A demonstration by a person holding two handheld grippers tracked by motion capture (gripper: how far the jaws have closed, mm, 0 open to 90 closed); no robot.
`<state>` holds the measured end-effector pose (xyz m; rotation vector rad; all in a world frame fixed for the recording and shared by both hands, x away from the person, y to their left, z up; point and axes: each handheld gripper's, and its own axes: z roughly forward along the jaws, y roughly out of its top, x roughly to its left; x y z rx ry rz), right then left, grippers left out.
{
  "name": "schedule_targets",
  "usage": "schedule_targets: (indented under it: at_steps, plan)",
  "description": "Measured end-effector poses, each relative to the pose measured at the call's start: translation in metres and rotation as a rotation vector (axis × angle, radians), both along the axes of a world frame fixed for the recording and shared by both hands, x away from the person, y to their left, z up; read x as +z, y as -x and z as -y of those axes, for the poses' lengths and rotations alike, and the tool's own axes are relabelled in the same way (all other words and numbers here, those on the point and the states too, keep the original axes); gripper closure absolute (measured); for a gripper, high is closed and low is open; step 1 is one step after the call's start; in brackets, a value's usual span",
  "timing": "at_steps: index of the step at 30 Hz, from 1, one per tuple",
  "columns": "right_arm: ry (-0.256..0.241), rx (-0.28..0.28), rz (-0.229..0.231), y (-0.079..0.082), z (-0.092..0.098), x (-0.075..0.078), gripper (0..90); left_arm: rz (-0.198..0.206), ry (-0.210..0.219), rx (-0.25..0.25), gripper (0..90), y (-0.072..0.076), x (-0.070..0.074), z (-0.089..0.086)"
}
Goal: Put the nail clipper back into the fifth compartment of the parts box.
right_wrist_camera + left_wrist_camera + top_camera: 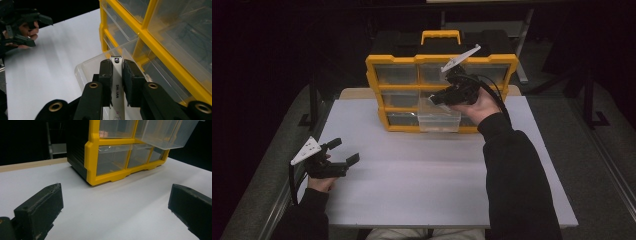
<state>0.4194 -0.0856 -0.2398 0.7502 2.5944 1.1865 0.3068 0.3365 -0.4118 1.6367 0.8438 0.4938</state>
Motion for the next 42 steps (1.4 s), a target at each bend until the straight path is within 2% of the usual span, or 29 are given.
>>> schedule_targets:
  at_steps: [7, 10, 14, 17, 20, 21, 22, 24, 26, 30, 36, 42]
  plan:
    - [0.019, -0.008, -0.014, -0.003, -0.005, -0.005, 76.1, -0.004, 0.000, 0.003, 0.0, 0.000, 0.000, 0.000]
    - [0.017, -0.028, -0.013, -0.003, -0.006, -0.005, 75.0, -0.004, -0.002, 0.003, 0.0, 0.000, 0.000, 0.001]
    - [-0.012, -0.030, 0.000, -0.001, -0.005, -0.004, 63.3, -0.004, -0.003, 0.003, 0.0, 0.000, 0.000, 0.000]
    - [-0.026, -0.013, -0.015, 0.001, -0.004, -0.004, 49.3, -0.003, -0.004, 0.003, 0.0, 0.000, 0.000, 0.001]
    - [-0.025, -0.005, -0.003, 0.003, -0.004, -0.007, 35.0, -0.003, -0.005, 0.003, 0.0, 0.000, 0.000, 0.001]
    - [-0.032, -0.017, -0.004, 0.005, -0.003, -0.009, 25.7, -0.003, -0.005, 0.003, 0.0, 0.000, 0.000, 0.001]
    - [-0.032, -0.017, -0.004, 0.005, -0.003, -0.009, 25.7, -0.003, -0.006, 0.003, 0.0, 0.000, 0.000, 0.001]
    - [-0.031, -0.024, 0.003, 0.007, -0.001, -0.011, 17.0, -0.004, -0.005, 0.003, 0.0, 0.000, 0.000, 0.001]
    - [-0.033, -0.036, 0.004, 0.009, 0.000, -0.012, 13.3, -0.005, -0.006, 0.005, 0.0, 0.000, 0.000, 0.001]
    - [-0.041, -0.038, 0.001, 0.012, 0.005, -0.014, 12.7, -0.002, -0.012, 0.002, 0.0, 0.000, -0.001, 0.002]
    - [-0.038, -0.045, -0.004, 0.018, 0.010, -0.018, 0.3, -0.004, -0.011, 0.003, 0.0, 0.000, -0.001, 0.002]
    - [-0.044, -0.080, 0.010, 0.023, 0.016, -0.020, 0.0, -0.005, -0.016, 0.001, 0.0, 0.000, -0.001, 0.002]
